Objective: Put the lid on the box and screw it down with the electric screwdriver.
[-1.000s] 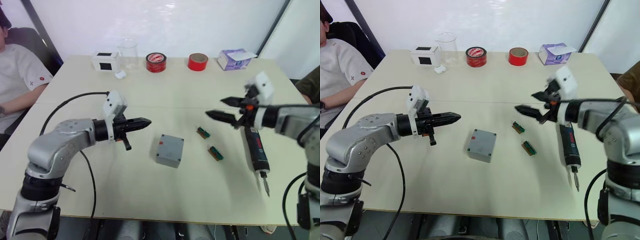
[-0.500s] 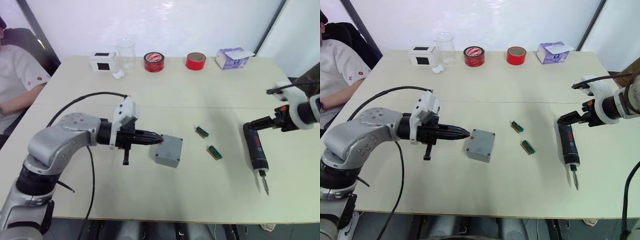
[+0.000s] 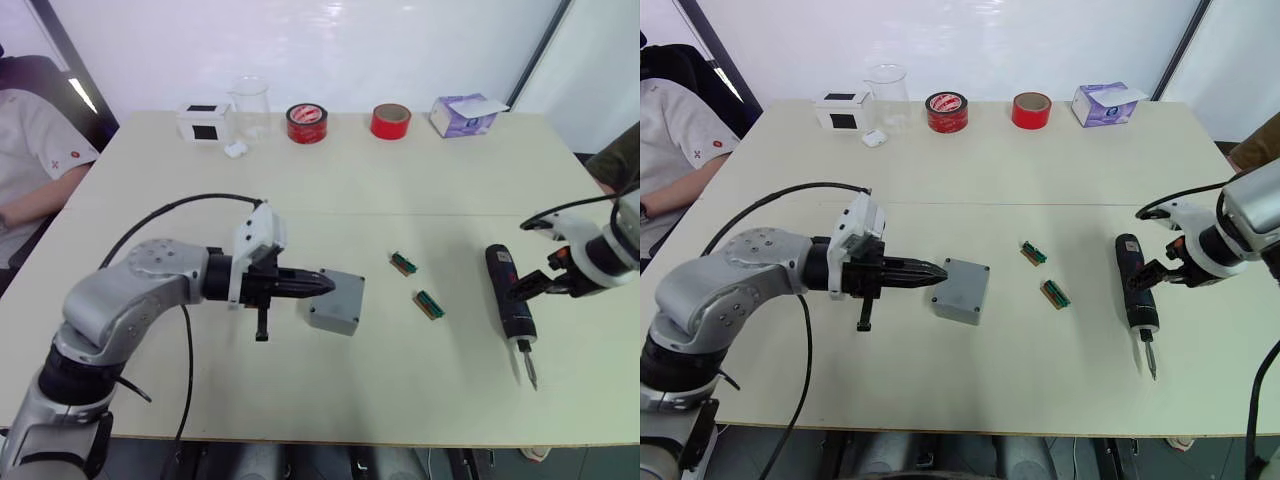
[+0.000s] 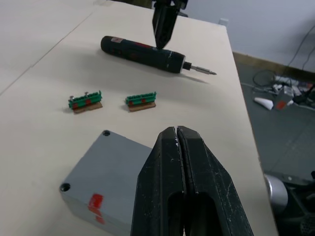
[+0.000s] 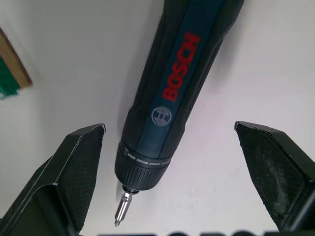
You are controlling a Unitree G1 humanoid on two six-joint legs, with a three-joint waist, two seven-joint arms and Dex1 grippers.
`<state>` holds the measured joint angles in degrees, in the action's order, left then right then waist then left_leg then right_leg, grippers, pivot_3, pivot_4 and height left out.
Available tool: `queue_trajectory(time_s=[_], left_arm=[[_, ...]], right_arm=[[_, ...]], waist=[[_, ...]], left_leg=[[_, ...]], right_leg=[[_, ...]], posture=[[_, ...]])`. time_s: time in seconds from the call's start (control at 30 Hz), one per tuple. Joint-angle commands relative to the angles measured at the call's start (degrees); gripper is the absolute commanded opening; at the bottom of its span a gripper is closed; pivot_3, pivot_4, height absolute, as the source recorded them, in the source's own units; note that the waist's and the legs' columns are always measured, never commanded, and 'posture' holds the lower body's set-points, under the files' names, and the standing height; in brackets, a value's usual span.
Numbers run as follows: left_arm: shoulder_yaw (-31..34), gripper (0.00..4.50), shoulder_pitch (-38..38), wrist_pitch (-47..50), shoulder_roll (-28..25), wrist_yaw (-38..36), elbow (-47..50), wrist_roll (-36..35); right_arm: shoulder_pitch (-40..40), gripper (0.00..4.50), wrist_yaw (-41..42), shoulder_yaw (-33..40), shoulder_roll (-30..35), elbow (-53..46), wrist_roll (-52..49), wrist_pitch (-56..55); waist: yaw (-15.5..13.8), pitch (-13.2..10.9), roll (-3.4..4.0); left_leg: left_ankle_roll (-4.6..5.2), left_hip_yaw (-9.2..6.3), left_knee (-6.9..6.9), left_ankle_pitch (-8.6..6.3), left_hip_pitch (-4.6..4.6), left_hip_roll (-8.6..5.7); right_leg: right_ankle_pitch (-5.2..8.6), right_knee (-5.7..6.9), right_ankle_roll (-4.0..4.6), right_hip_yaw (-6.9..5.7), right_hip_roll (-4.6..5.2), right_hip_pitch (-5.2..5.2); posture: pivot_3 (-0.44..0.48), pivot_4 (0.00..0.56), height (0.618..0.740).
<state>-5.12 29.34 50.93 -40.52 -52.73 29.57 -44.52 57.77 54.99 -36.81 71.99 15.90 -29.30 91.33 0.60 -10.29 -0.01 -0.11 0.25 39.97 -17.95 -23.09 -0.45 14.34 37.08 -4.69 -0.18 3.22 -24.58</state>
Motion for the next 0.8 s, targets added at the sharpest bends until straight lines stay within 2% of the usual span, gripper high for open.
queue_trajectory(time_s=[0.03,0.37,0.47,0.6,0.67,0.8], left_arm=[[2.6,0.0,-0.3,0.2,-0.1,1.6,2.0,-1.4],[4.1,0.0,-1.5,1.4,-0.7,4.0,2.8,-2.9],[4.5,0.0,-1.9,1.7,-0.7,4.7,3.1,-3.4],[5.1,0.0,-2.4,2.0,-0.9,5.4,3.6,-4.0],[5.2,0.0,-2.6,2.1,-0.9,5.7,3.8,-4.0],[5.4,0.0,-2.7,2.0,-1.0,6.2,3.4,-4.2]], right_arm=[[-0.6,4.46,0.2,0.7,-1.0,0.6,1.5,-0.1],[-3.9,4.46,-1.5,1.5,-6.2,1.6,1.7,1.2],[-5.4,3.72,-2.1,1.7,-6.9,1.4,2.1,1.2],[-8.6,2.35,-3.4,2.7,-7.6,0.5,2.9,1.0],[-9.9,1.89,-4.3,3.7,-7.9,0.4,3.7,0.6],[-12.0,1.86,-6.0,6.3,-8.8,0.9,4.7,0.8]], waist=[[0.0,0.0,0.0],[0.0,0.0,-0.02],[0.0,0.0,-0.05],[0.0,0.1,-0.15],[0.0,0.2,-0.37],[-0.1,0.5,-0.86]], left_leg=[[0.0,0.0,0.02,0.0,0.0,0.0],[0.0,0.0,0.02,0.0,0.02,0.0],[0.0,0.0,0.04,0.0,0.03,-0.02],[0.0,-0.04,0.04,0.0,0.03,0.0],[0.0,-0.05,0.04,0.0,0.05,0.01],[0.0,-0.12,0.04,0.0,0.15,0.03]], right_leg=[[0.0,0.01,0.0,0.0,0.0,0.0],[0.0,0.07,0.0,0.0,-0.03,0.0],[0.0,0.05,0.0,0.0,-0.02,0.03],[0.0,0.05,0.0,0.0,-0.02,0.04],[0.0,0.05,0.0,-0.01,-0.02,0.06],[0.01,0.02,0.01,-0.03,-0.03,0.21]], posture=[[0.0,0.15,0.74],[0.0,0.15,0.74],[0.0,0.15,0.74],[0.0,0.15,0.74],[0.0,0.15,0.74],[0.0,0.15,0.74]])
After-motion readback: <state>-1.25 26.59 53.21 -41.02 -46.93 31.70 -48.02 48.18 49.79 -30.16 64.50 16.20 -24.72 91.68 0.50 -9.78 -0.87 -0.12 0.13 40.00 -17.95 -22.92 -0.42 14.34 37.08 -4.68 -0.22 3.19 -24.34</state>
